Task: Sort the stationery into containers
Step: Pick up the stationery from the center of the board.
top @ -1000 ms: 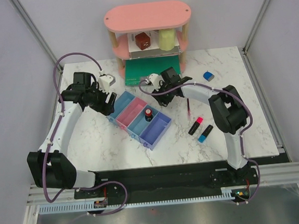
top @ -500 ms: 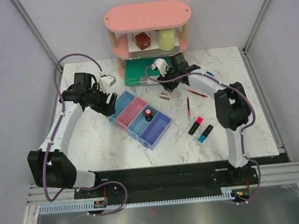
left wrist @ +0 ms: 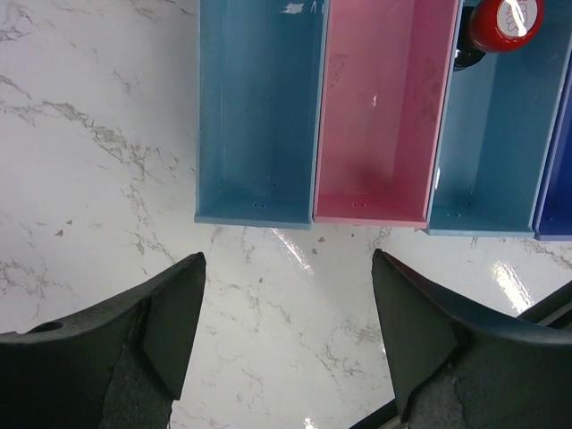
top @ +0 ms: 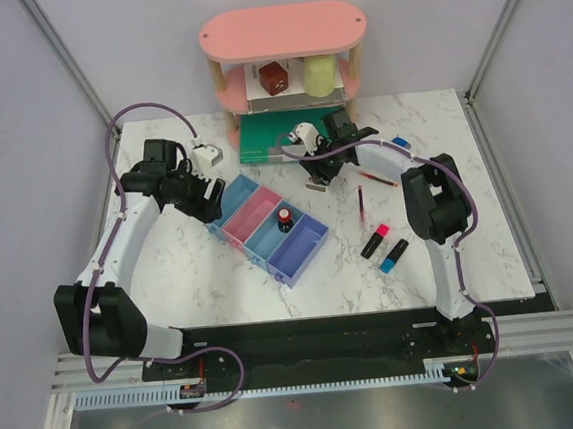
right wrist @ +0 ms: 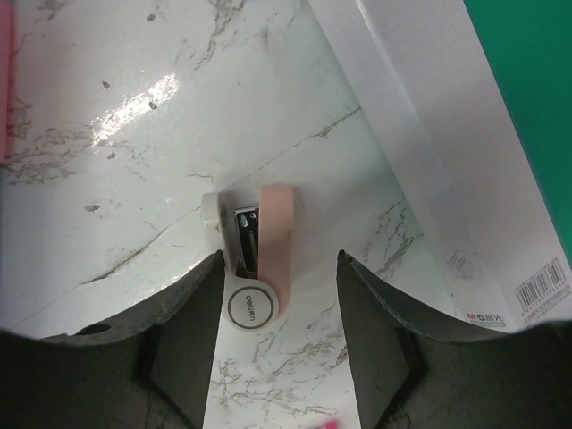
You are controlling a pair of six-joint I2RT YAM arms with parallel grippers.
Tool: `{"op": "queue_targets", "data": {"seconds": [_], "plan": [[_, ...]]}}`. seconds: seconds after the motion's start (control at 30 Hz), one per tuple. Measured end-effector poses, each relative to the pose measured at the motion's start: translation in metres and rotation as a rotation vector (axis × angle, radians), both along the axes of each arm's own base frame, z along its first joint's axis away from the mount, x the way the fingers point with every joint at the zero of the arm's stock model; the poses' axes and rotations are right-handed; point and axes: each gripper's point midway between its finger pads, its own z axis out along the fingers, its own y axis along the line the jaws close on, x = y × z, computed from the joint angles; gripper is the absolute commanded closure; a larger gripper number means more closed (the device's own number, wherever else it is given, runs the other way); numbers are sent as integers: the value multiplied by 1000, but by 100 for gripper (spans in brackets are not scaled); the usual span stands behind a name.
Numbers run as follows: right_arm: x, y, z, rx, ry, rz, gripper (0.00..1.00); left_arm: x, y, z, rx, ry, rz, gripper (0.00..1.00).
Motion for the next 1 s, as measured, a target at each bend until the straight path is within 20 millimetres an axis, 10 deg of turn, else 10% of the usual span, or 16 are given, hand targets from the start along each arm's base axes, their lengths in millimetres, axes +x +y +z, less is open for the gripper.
{"op": "queue_targets", "data": {"seconds": [0.77, 1.0], "plan": [[-23, -3, -29, 7, 113, 26, 42, -5, 0, -11, 0, 33, 5, 19], [-22, -2, -29, 8, 111, 24, 62, -4, 0, -12, -1, 36, 10, 19]]}}
